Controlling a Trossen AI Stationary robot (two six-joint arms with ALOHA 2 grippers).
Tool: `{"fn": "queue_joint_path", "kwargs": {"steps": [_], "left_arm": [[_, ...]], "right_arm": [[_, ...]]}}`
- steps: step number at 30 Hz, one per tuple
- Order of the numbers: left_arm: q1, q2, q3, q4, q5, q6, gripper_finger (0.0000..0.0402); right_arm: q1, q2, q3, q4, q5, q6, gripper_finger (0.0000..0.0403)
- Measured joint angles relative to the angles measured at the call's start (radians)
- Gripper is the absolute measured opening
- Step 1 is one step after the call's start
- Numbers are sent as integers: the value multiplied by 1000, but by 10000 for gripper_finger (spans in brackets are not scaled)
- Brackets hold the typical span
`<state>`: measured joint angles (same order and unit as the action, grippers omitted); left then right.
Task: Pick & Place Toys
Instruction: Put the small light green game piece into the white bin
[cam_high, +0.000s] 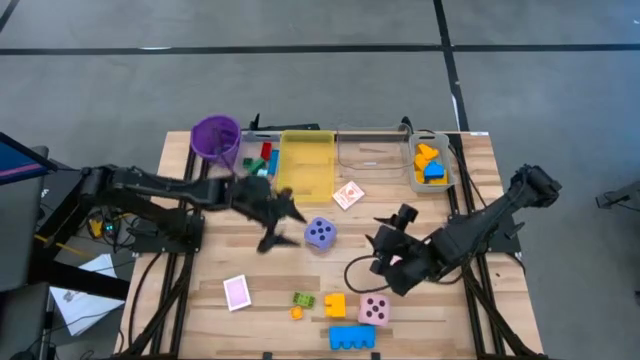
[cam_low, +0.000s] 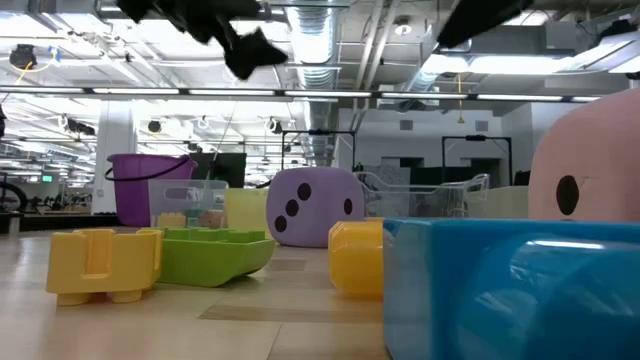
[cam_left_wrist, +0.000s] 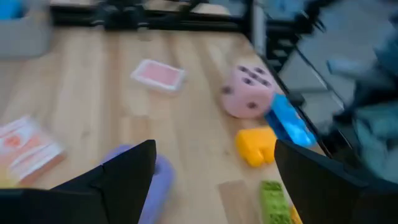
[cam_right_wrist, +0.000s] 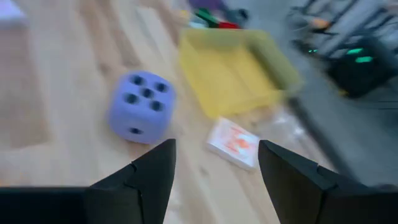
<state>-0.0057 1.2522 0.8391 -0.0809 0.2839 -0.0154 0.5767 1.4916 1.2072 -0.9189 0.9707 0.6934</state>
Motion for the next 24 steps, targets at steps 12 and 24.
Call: {"fn": "queue_joint_path", "kwargs": {"steps": [12,24], "left_arm": [[-347,129,-1,28,-484,17,348],[-463,346,-2,68,-486,-44,374]], "right_arm": [[-106,236,0,113,80,36,222],[-125,402,0,529,-128,-216,222]]}}
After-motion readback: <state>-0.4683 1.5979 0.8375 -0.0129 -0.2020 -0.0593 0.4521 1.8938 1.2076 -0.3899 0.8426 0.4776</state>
